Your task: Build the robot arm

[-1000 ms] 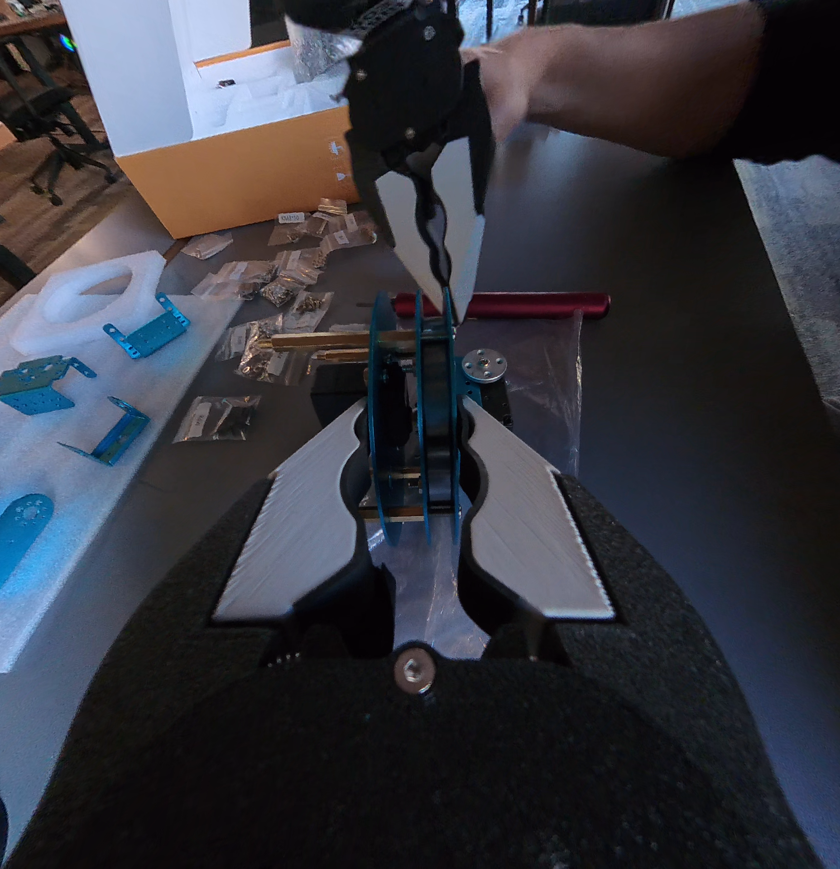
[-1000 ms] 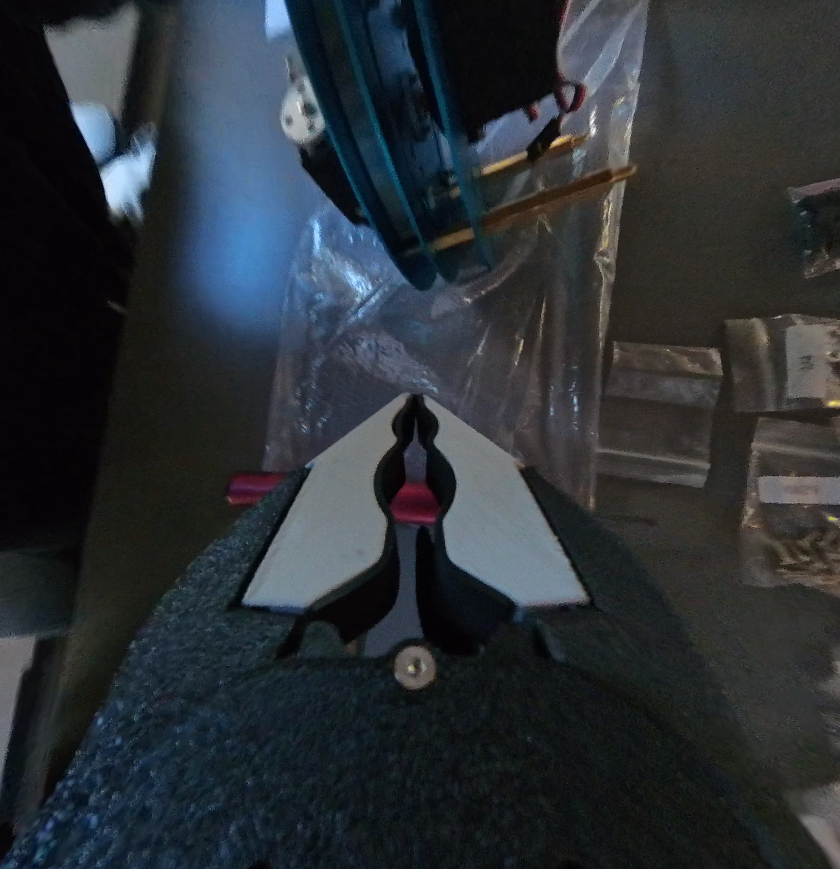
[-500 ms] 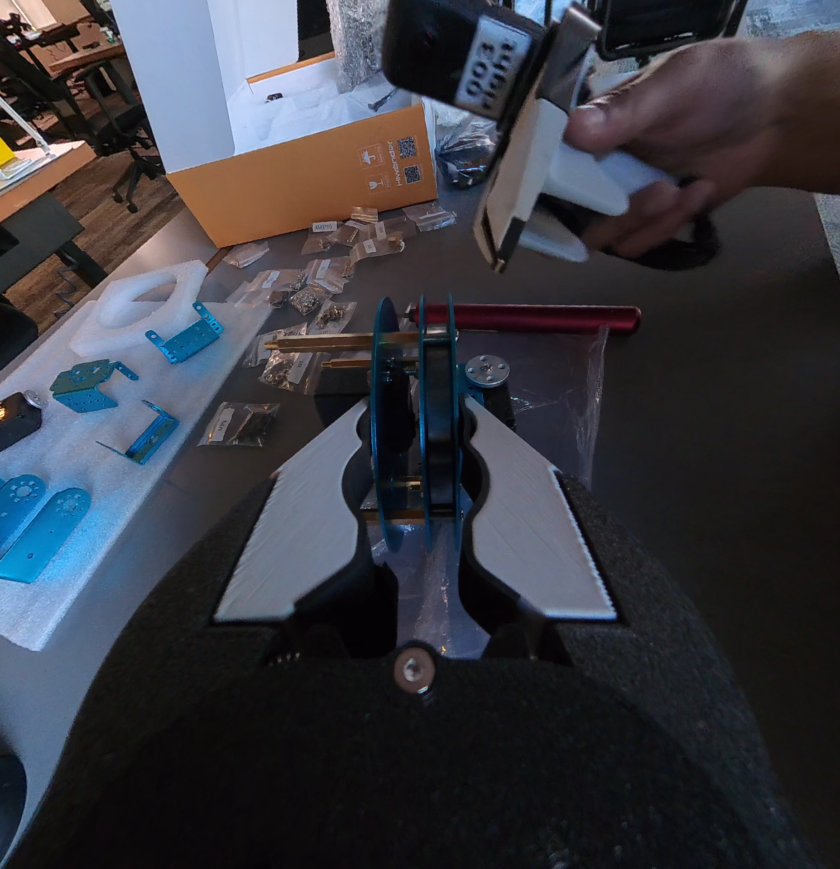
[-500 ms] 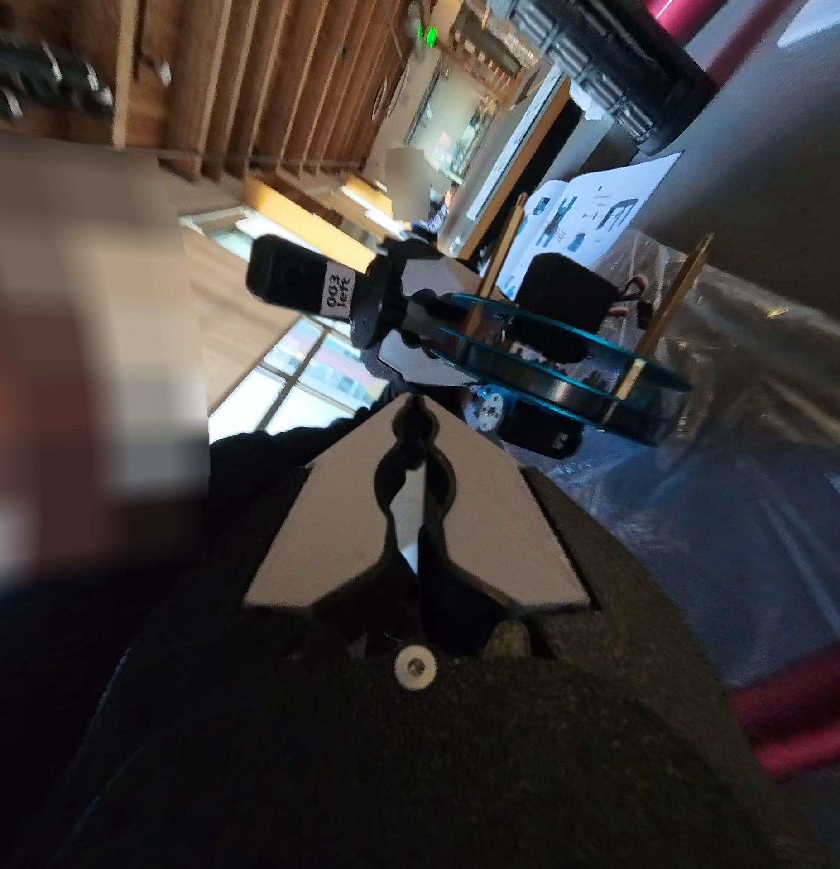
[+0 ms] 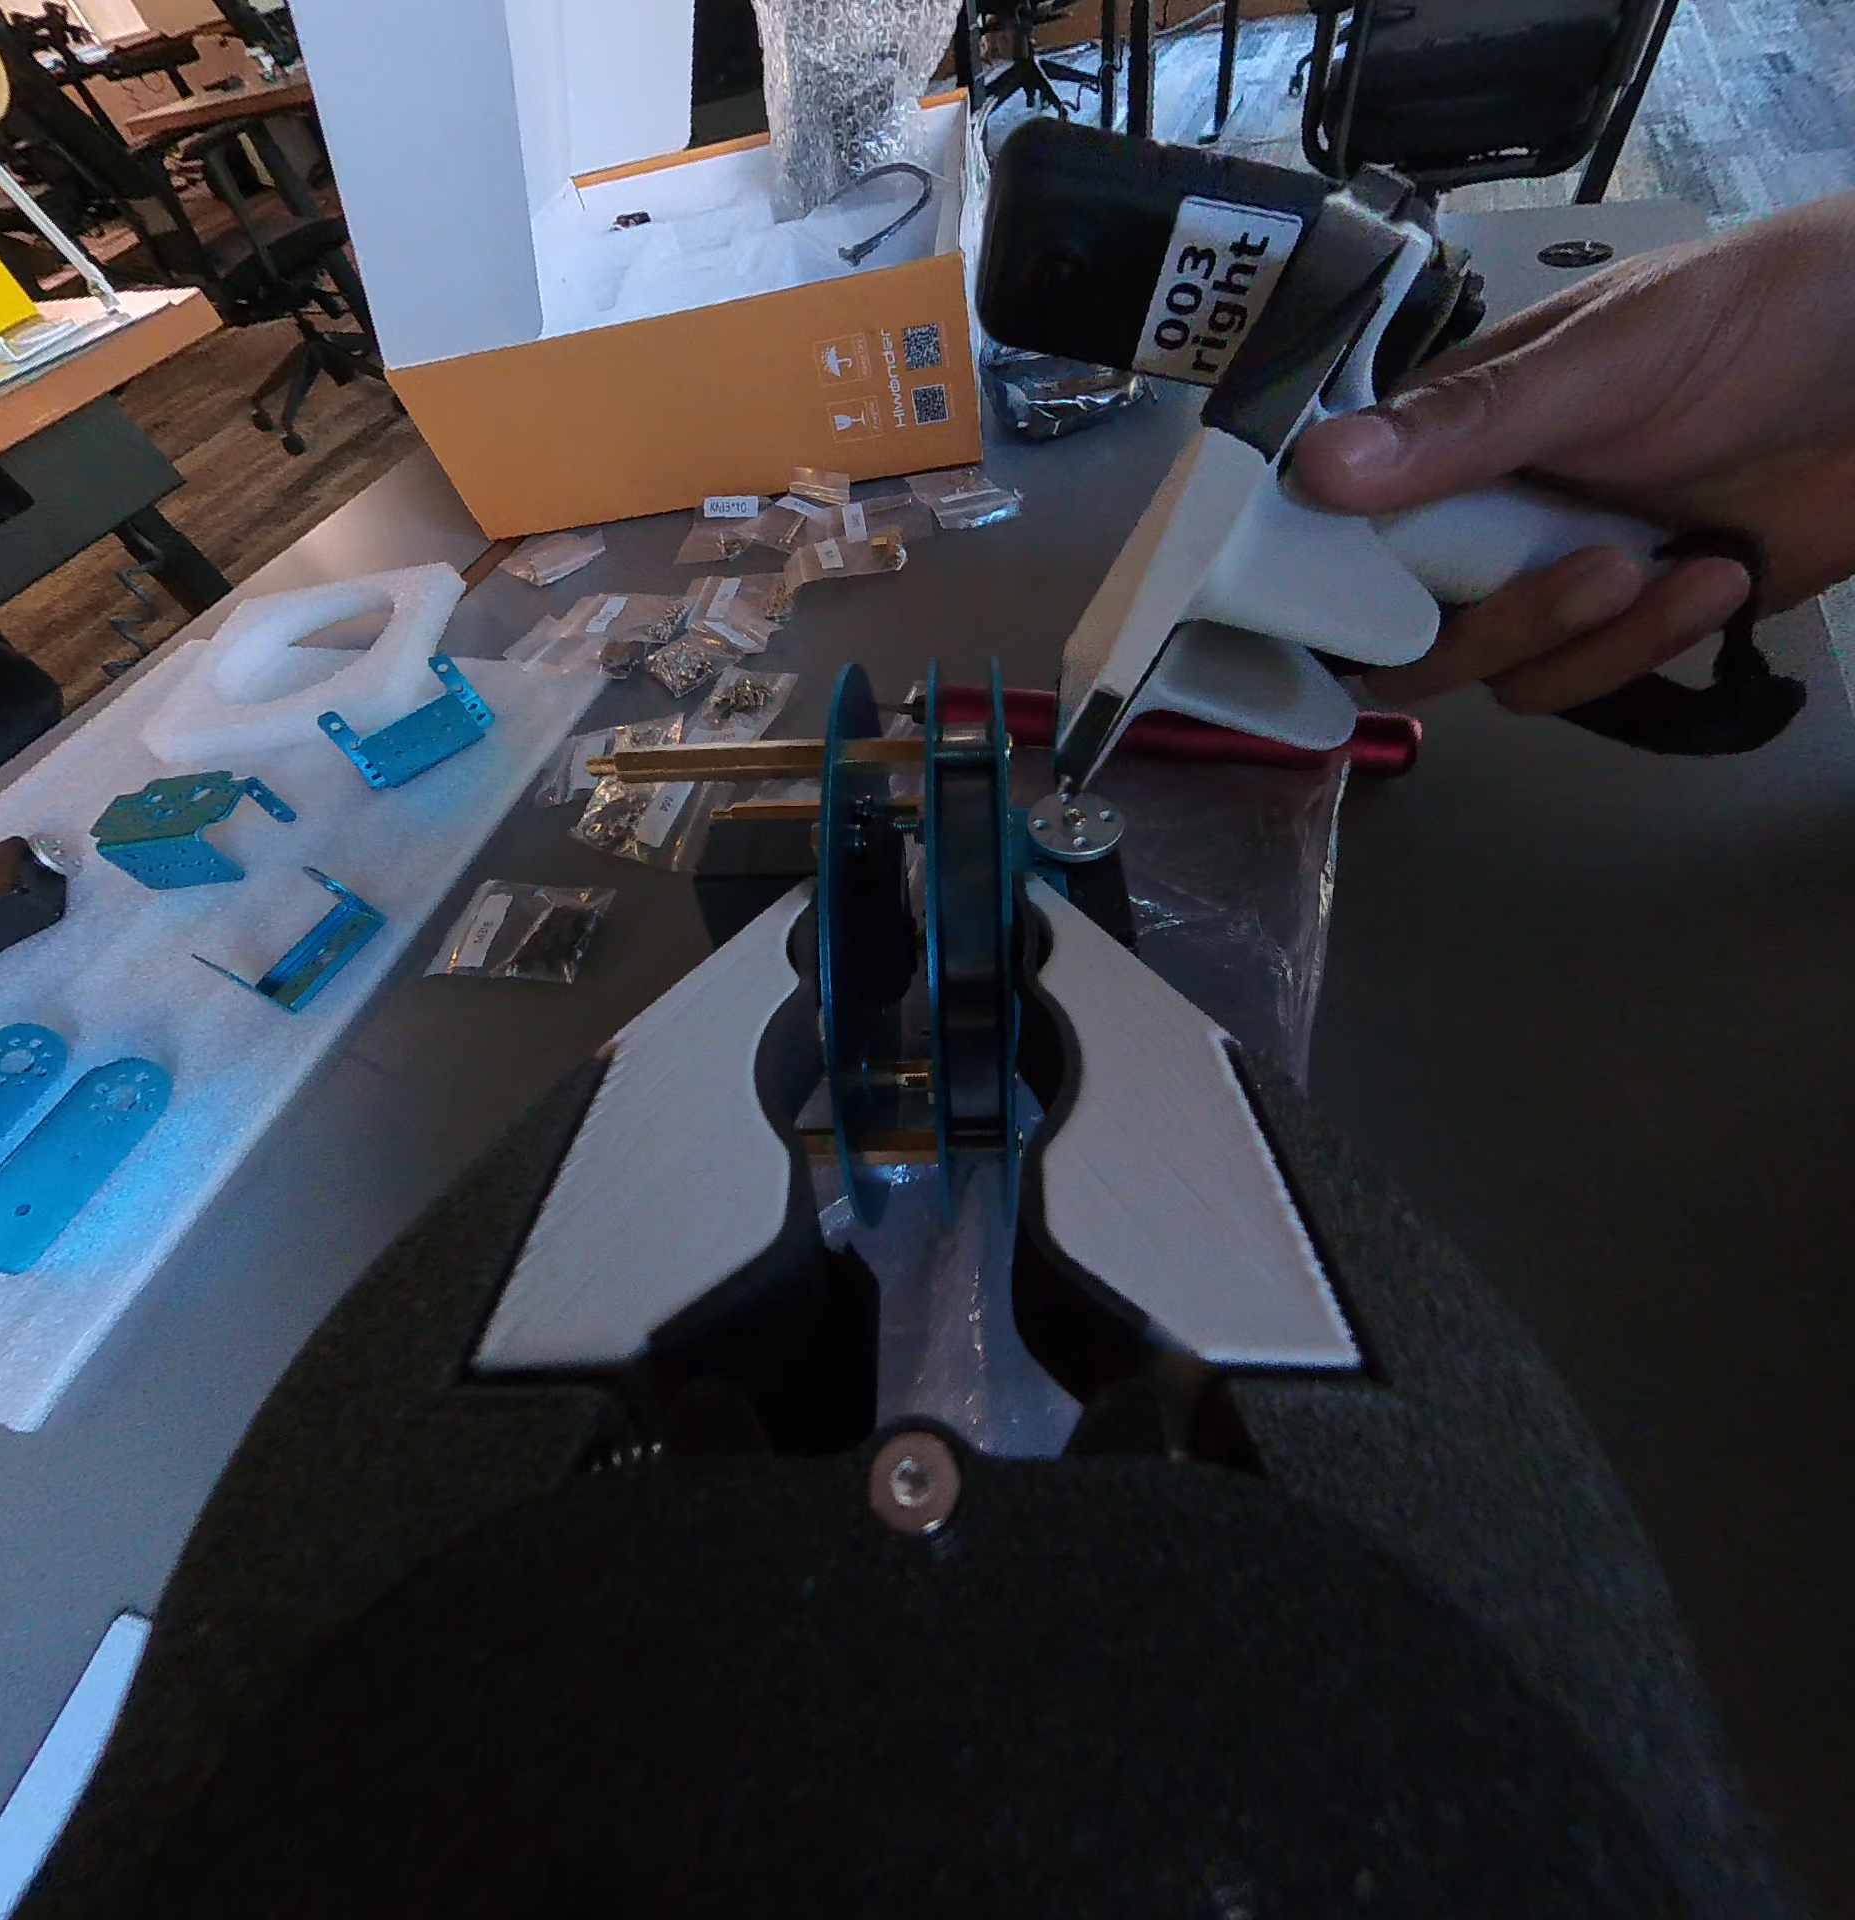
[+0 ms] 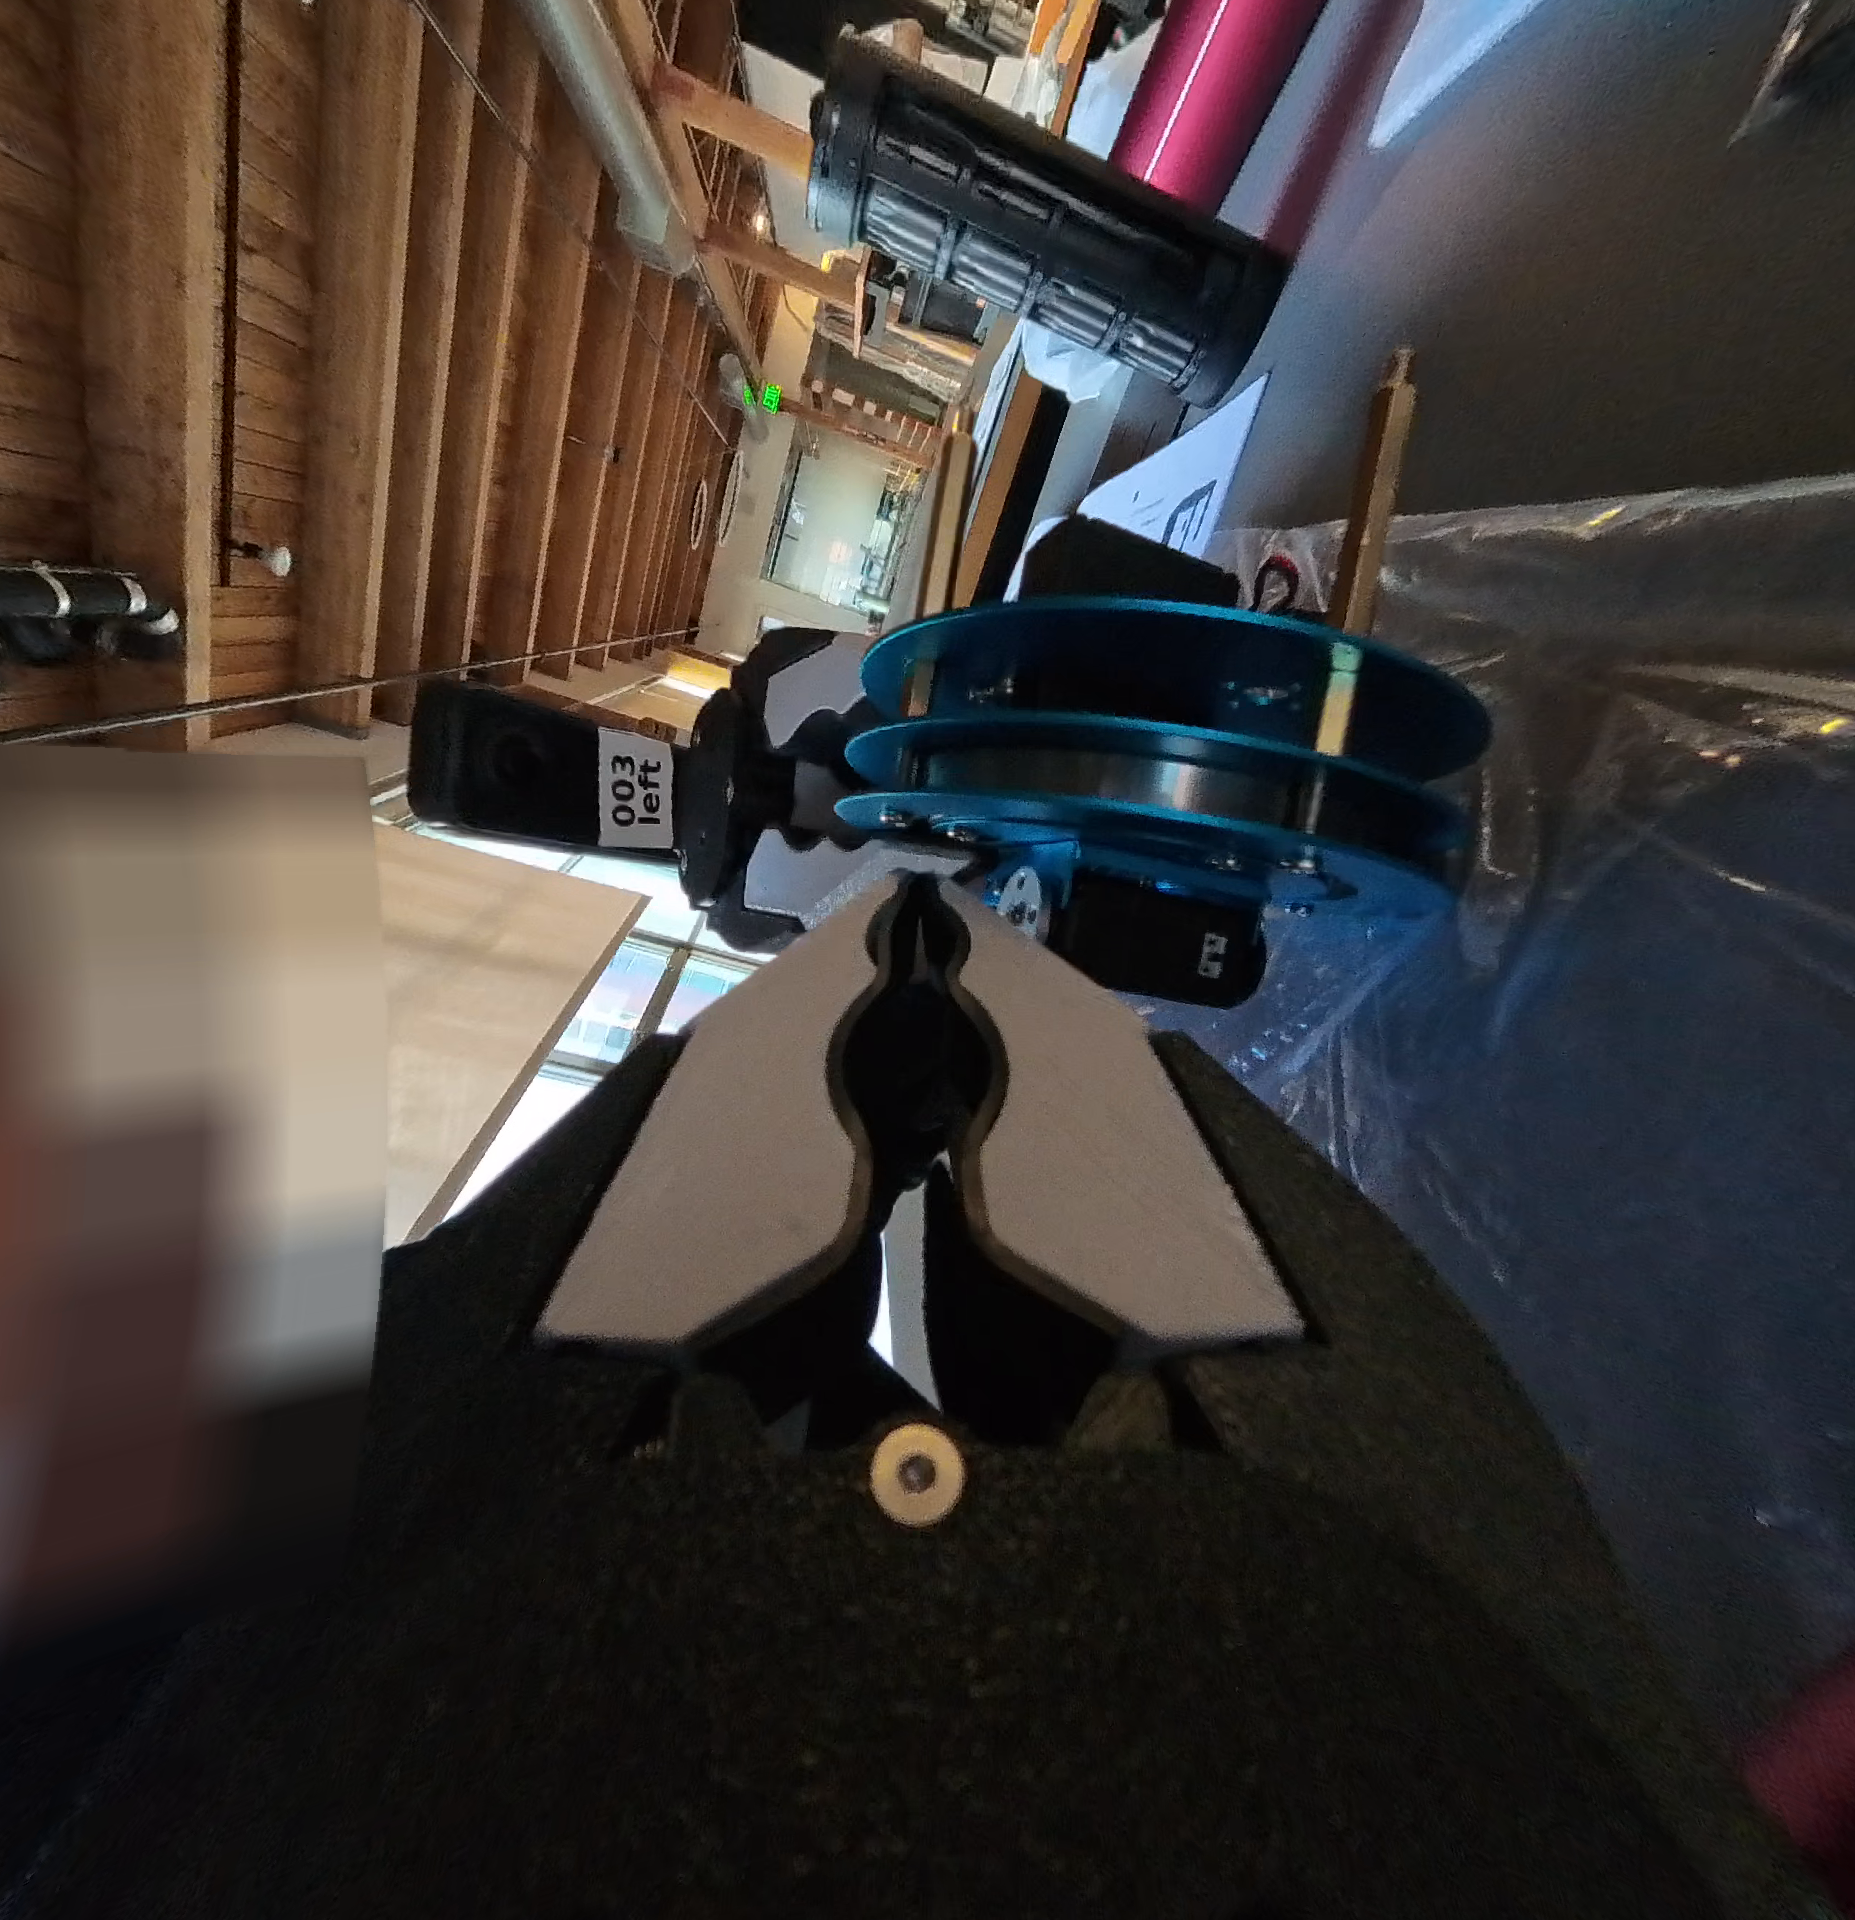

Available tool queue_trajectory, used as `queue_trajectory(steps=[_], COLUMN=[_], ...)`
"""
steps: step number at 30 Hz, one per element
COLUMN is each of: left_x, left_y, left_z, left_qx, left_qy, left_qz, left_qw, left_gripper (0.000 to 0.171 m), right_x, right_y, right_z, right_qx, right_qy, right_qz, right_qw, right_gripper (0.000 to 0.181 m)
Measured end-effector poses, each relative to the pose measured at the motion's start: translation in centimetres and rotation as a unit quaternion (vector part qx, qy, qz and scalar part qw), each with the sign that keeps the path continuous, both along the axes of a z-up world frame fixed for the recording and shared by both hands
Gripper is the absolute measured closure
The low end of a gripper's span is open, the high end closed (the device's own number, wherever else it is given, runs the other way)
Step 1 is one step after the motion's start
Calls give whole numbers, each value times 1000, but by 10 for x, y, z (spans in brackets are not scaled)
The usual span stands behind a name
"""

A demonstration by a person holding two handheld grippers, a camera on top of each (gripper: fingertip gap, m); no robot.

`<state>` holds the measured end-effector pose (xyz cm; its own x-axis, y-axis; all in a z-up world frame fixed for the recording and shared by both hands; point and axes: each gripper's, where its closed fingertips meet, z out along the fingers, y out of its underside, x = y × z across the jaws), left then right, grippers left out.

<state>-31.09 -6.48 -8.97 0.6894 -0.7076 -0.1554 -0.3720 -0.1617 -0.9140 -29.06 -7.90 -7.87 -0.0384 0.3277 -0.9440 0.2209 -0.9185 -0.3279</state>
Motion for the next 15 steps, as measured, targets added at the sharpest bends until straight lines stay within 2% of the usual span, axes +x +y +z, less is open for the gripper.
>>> queue_trajectory(steps=[7, 15], left_x=[1, 7], left_y=[1, -1], left_z=[0, 1], left_qx=[1, 20], left_qy=[-2, 21], left_qz=[4, 12], left_qw=[1000, 999], left_gripper=[139, 139], right_x=[-8, -4], right_y=[-1, -1], right_z=[-7, -14], right_qx=[6, 57], right_qy=[-40, -129], right_qz=[-5, 10], right_qw=[999, 990], right_gripper=[181, 181])
